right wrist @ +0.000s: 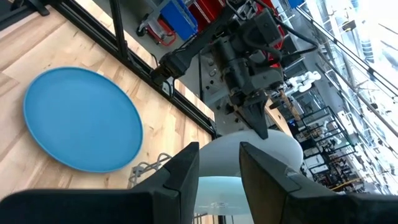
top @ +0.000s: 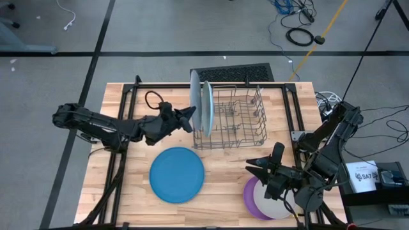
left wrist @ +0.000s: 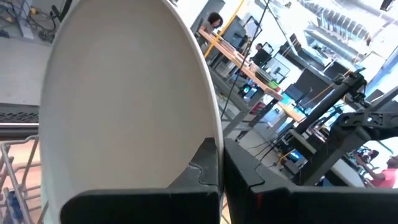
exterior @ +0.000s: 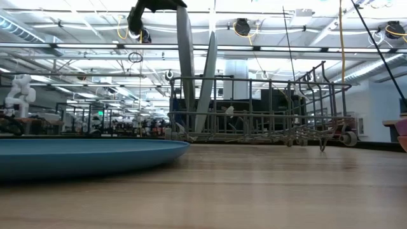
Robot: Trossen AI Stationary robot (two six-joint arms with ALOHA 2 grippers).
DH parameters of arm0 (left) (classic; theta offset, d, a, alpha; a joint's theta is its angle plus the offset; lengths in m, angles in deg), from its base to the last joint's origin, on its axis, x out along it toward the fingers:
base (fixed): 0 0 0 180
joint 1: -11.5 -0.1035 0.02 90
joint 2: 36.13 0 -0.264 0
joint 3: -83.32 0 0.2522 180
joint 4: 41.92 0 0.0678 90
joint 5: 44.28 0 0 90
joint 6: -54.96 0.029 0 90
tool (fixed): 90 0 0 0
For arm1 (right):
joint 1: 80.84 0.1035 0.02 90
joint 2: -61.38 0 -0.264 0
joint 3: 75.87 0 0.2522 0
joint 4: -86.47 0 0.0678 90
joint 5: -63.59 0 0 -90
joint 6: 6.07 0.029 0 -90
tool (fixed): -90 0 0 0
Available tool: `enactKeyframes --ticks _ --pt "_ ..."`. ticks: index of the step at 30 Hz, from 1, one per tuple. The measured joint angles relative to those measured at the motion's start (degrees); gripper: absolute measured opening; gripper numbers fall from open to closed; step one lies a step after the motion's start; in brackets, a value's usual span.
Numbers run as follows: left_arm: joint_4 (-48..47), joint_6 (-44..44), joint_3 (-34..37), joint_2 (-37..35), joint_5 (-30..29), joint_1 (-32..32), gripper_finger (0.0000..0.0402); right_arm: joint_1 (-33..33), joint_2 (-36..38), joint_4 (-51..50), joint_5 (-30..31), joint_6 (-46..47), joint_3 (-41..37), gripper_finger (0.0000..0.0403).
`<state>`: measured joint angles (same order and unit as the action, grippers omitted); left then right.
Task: Sort dishes
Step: Put the gray plate into the dish rack
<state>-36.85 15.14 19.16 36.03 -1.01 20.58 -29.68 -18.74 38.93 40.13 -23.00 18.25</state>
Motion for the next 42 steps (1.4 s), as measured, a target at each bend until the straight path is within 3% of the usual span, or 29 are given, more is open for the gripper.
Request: enactKeyframes --ticks 8,18,29,42 --pt "-8.7 -6.9 0.0 0.0 -2.7 0.0 0.0 0.0 0.0 0.0 0.0 0.0 0.0 0.0109" --pt "-8.9 -7.9 0.0 0.5 -2.8 -0.1 0.0 -0.1 0.0 0.0 0.0 0.0 0.0 0.0109" --pt "-7.3 -10.8 -0.2 5.4 -0.2 -1.5 0.0 -0.1 0.0 0.1 -0.1 0.0 0.0 0.0109" --pt "-9.3 -8.6 1.2 5.8 3.9 -1.8 0.0014 -0.1 0.0 0.1 -0.1 0.2 0.0 0.0109"
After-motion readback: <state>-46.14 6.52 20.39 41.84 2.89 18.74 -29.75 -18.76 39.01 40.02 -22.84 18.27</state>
